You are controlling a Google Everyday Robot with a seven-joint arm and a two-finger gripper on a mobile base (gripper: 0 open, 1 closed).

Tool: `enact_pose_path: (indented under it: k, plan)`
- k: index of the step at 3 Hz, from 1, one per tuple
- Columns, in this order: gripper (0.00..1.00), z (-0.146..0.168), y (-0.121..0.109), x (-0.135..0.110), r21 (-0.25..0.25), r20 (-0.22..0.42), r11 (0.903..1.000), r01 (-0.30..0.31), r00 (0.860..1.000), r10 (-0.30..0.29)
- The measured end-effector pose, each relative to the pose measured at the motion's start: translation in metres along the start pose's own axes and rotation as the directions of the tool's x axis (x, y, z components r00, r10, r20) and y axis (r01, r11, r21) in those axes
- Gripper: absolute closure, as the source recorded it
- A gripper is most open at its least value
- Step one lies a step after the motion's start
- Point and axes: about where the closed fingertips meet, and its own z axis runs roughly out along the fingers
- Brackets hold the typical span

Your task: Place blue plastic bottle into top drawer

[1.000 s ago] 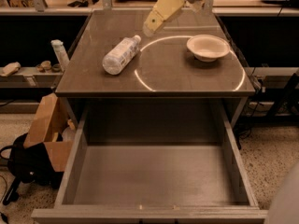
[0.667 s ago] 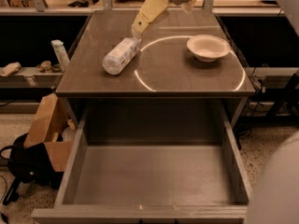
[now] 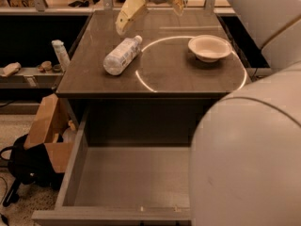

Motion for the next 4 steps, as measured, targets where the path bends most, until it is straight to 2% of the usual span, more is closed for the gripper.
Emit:
enact_pose_path:
  k: [1,2,3,4]
  plan:
    - [0.0,0.012,-0.006,-0.015,-0.001,-0.024,0.9932,-0.116,0.993,0.116]
    - [0.0,0.025,-0.009,-0.04,-0.009,0.017,0.9843,-0.176,0.984,0.176]
    - [0.0,0.027,-0.009,-0.046,-0.016,0.037,0.9838,-0.179,0.983,0.179]
    - [0.0,0.031,-0.006,-0.05,-0.021,0.03,0.9821,-0.187,0.982,0.188]
